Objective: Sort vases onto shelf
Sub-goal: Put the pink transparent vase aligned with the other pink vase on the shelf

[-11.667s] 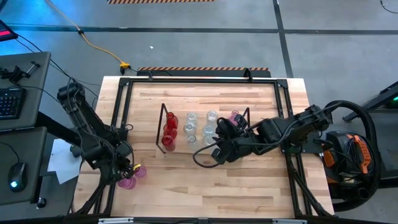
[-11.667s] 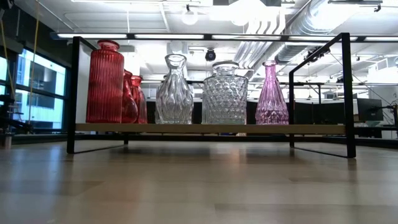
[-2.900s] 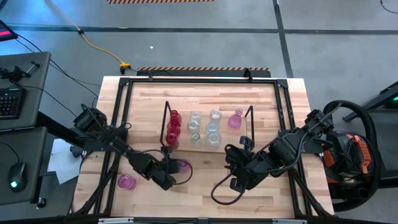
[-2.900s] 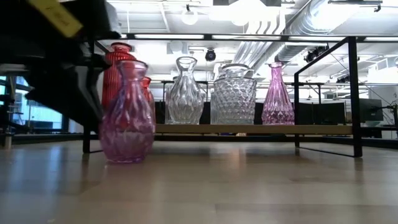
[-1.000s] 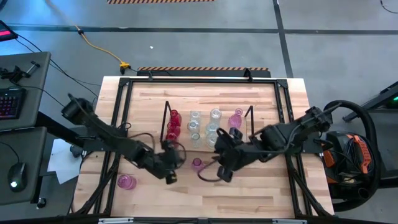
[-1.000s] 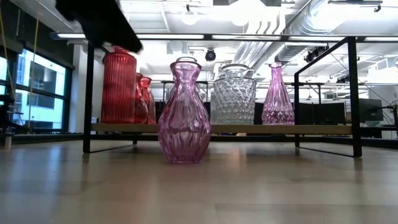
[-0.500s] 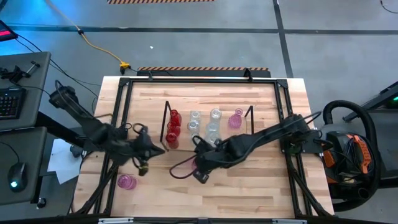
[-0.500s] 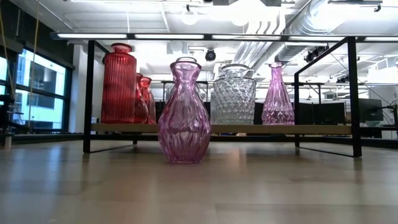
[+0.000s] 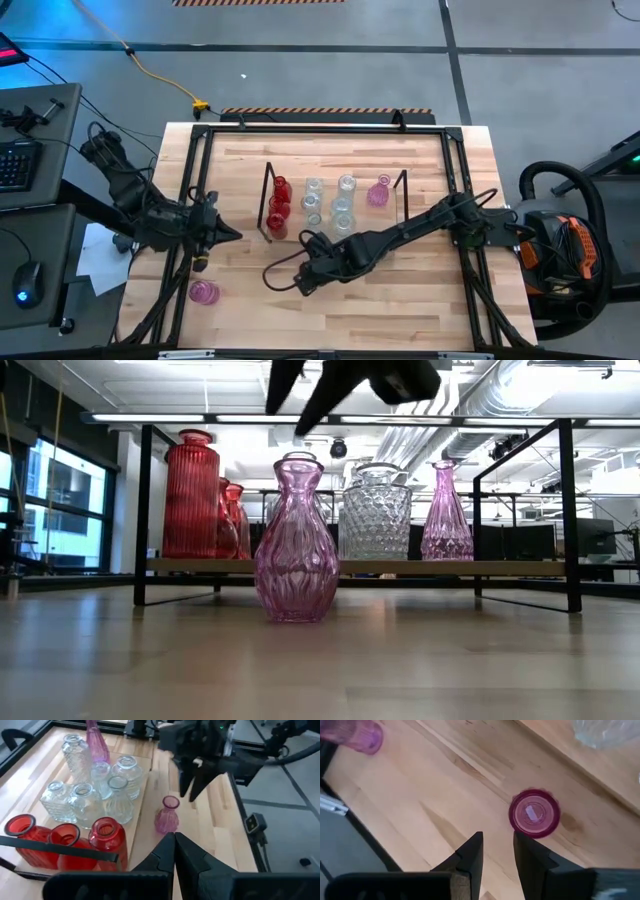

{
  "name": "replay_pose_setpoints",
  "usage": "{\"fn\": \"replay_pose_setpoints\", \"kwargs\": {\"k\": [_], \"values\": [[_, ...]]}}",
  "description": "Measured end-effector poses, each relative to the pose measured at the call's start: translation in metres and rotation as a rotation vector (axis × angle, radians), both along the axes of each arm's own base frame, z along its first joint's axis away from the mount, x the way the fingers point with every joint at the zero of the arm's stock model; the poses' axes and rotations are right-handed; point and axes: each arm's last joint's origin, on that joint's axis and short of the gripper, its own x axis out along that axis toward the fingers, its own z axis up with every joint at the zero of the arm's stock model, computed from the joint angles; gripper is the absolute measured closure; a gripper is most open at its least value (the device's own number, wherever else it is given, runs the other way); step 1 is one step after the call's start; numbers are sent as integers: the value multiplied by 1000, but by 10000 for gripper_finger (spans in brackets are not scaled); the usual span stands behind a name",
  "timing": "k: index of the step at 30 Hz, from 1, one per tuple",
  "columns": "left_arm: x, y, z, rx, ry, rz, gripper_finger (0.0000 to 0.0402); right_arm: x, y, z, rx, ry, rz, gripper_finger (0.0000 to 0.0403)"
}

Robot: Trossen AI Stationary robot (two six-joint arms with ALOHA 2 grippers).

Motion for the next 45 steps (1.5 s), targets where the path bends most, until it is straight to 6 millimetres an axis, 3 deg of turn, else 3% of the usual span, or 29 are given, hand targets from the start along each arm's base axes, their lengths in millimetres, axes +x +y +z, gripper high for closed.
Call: {"fn": "replay_pose_setpoints", "kwargs": {"k": [3,10,29,40,45], "values": [[-2,-2,0,2,0,-23,402,1,0,-5,0,17,-26,313],[-7,-8,0,16,0,-75,402,3,2,5,12,-76,-56,298],[-8,-11,-2,-1,0,-88,401,-14,-7,-2,-1,112,-192,273],[-8,-11,-2,-1,0,-88,402,-5,-13,-6,-29,63,-227,273],[-8,-11,-2,-14,2,-82,401,2,-12,-17,-22,66,-229,273]]}}
